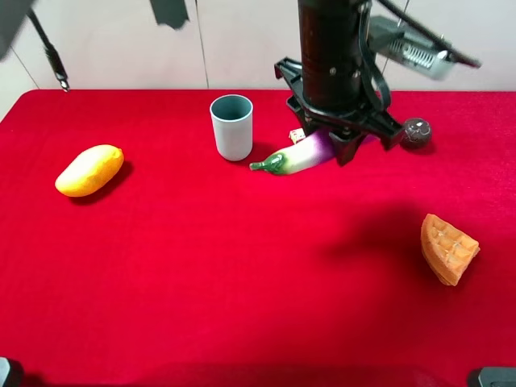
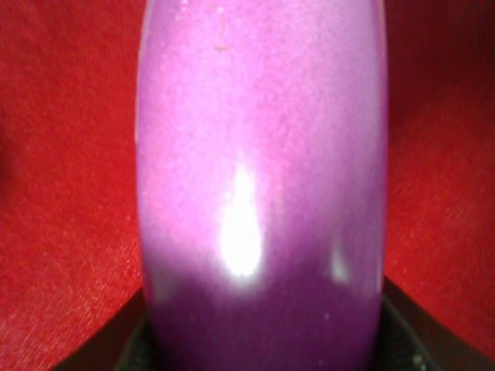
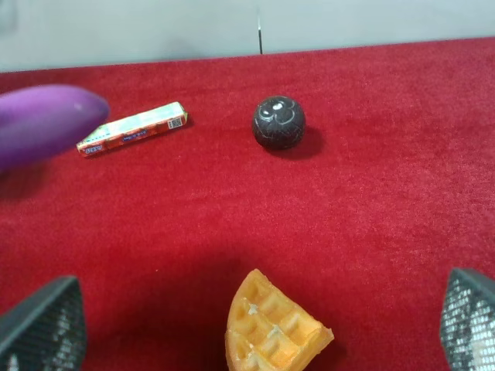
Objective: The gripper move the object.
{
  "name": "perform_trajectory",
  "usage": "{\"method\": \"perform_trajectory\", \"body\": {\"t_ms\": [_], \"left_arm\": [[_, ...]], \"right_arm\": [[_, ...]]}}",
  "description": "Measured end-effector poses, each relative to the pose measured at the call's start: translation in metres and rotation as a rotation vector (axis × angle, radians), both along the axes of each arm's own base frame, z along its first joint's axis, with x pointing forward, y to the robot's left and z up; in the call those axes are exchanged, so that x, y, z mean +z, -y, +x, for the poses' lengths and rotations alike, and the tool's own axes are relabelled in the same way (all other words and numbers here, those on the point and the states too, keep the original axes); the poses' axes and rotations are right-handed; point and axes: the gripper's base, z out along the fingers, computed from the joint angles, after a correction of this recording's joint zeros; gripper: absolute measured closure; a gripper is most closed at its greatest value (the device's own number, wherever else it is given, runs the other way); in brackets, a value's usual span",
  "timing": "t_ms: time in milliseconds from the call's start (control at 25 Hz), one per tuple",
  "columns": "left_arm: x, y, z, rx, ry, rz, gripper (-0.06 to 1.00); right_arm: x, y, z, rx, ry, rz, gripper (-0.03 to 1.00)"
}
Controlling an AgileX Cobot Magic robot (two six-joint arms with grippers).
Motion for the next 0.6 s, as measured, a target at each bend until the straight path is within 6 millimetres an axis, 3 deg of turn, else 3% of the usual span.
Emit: {"method": "perform_trajectory", "body": {"t_ms": [400,600], "left_arm": [[0.050,-0.015,-0.012,0.013,0.043,-0.095,0.46],[0.057,-0.030,-0.023,0.033,0.025,-0.084,0.46]], "right_arm": [[0.000,0.000,0.000,0.000,0.000,0.000,0.27],[0.000,0.000,0.000,0.000,0.000,0.000,0.27]]}}
